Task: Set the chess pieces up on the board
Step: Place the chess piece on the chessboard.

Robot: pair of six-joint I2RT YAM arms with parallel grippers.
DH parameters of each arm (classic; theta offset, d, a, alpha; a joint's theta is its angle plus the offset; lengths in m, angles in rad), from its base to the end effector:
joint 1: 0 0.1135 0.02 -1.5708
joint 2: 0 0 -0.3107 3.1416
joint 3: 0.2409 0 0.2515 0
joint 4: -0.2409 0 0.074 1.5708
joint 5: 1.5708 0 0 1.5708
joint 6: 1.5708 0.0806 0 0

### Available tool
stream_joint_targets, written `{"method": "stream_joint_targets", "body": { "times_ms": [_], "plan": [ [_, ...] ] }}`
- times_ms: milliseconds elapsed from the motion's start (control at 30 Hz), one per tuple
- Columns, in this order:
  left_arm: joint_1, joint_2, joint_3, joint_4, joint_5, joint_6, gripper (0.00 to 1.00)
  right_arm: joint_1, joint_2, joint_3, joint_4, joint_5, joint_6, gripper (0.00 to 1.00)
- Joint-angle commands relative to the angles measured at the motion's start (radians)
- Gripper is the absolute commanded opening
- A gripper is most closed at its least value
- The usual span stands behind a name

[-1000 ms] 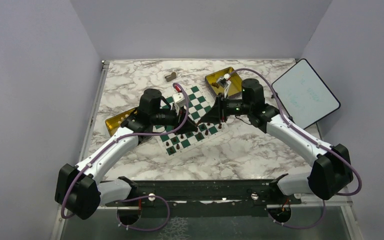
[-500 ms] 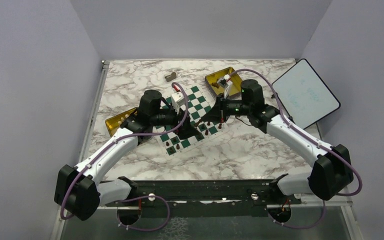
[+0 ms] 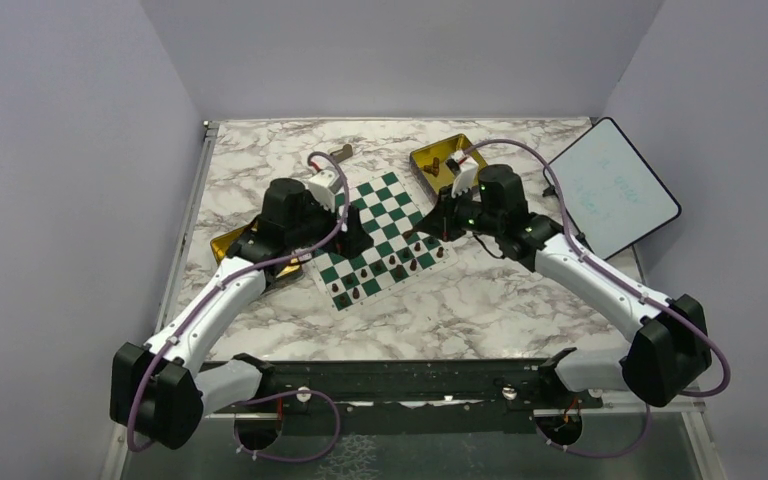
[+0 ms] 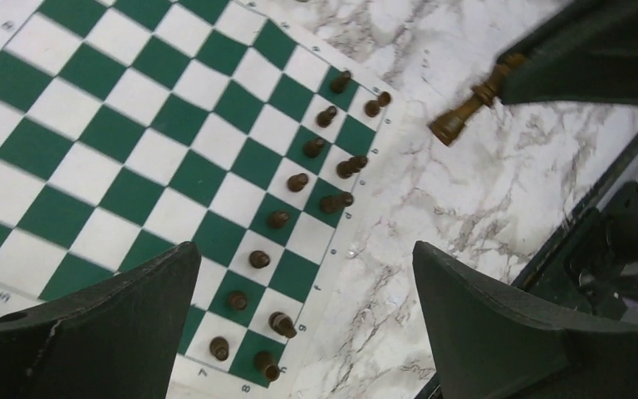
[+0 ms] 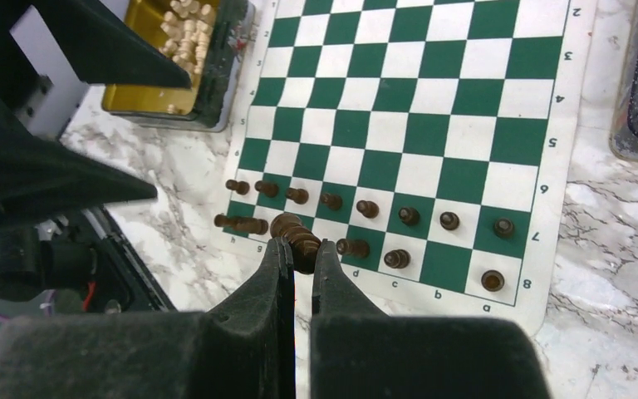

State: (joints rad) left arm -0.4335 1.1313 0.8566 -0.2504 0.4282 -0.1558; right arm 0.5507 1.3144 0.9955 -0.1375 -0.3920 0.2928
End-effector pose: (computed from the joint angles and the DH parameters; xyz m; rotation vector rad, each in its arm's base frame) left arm 0.2279 -0.1424 0.3123 0.5588 2.0710 -0.7991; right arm 0.2610 0.1964 0.3290 -0.5278 2.0497 0.9163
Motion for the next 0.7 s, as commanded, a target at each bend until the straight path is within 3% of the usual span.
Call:
{"method": "stream_joint_targets", "body": {
  "times_ms": [0, 133, 300, 433, 667],
  "plan": [
    [0.134, 0.001, 0.002, 0.051, 0.03, -0.174, 0.99, 0.071, -0.014, 0.0, -0.038, 0.197, -0.047, 0.01],
    [0.206, 0.011, 0.008, 0.074, -0.022, -0.249, 0.99, 0.154, -0.012, -0.009, -0.019, 0.295, -0.068, 0.01],
    [0.324, 0.068, 0.069, -0.046, -0.185, -0.303, 0.99, 0.292, 0.022, 0.006, -0.02, 0.441, -0.151, 0.01],
    [0.409, 0.098, 0.069, -0.059, -0.14, -0.346, 0.99, 0.365, 0.114, 0.035, -0.052, 0.504, -0.185, 0.01],
    [0.417, 0.096, -0.017, 0.023, -0.092, -0.324, 0.99, 0.461, 0.259, 0.105, -0.076, 0.602, -0.209, 0.01]
  ]
}}
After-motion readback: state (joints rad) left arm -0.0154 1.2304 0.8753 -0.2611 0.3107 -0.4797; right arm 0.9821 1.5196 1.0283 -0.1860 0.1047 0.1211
